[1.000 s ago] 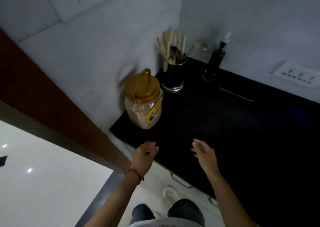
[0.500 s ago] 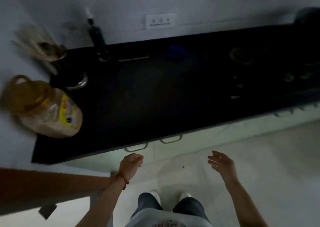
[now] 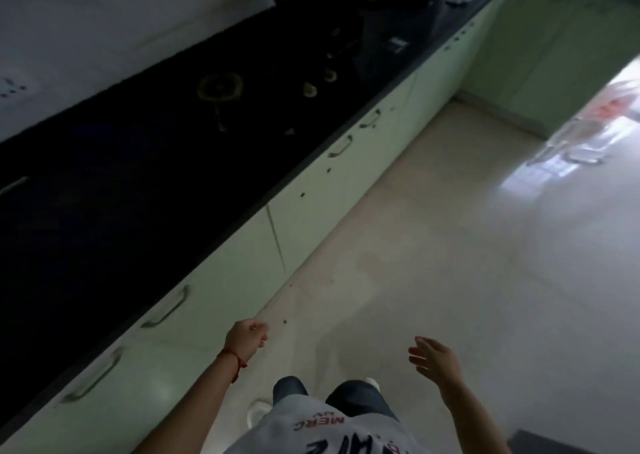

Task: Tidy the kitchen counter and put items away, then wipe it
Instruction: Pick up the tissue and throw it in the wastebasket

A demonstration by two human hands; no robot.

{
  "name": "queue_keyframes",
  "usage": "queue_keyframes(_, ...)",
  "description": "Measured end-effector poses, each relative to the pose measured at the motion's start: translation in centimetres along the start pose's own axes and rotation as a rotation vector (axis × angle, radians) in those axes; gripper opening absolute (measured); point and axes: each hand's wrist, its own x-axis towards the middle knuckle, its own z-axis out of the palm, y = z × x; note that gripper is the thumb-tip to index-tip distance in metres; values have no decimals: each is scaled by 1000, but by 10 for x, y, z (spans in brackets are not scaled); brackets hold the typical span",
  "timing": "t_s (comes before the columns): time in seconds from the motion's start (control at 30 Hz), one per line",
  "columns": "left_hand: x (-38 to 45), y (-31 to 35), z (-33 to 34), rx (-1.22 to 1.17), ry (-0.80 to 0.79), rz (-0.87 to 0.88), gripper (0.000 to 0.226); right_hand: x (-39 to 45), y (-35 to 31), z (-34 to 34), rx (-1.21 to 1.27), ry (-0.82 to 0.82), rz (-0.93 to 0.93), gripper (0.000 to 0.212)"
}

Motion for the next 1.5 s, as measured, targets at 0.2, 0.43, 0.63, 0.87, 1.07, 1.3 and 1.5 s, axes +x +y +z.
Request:
queue_keyframes(0.2, 7, 92, 110, 19, -112, 69, 19, 29, 14, -99, 137, 148, 63, 30)
queue_keyframes(0.43, 24, 160, 182, 27, -157, 25, 19, 67, -7, -160, 243, 204, 126, 32)
queue_keyframes(0.63, 78, 218, 206, 44, -135, -47, 22, 133, -71, -192, 299, 207, 106, 30)
queue_keyframes(0.87, 153, 331, 241, 106, -162, -109, 21, 217, -148, -234, 333, 264, 130, 28)
queue_keyframes(1.07, 198, 478, 306, 184, -280, 14, 20, 276, -201, -270, 390, 330, 165, 29)
queue_keyframes(1.3, 242, 633, 389, 191, -349, 168, 25, 363, -259, -331, 426, 353, 207, 28)
queue_keyframes(1.5, 287, 706, 442, 130, -281, 93, 26, 457, -333, -400, 367, 297, 196, 27)
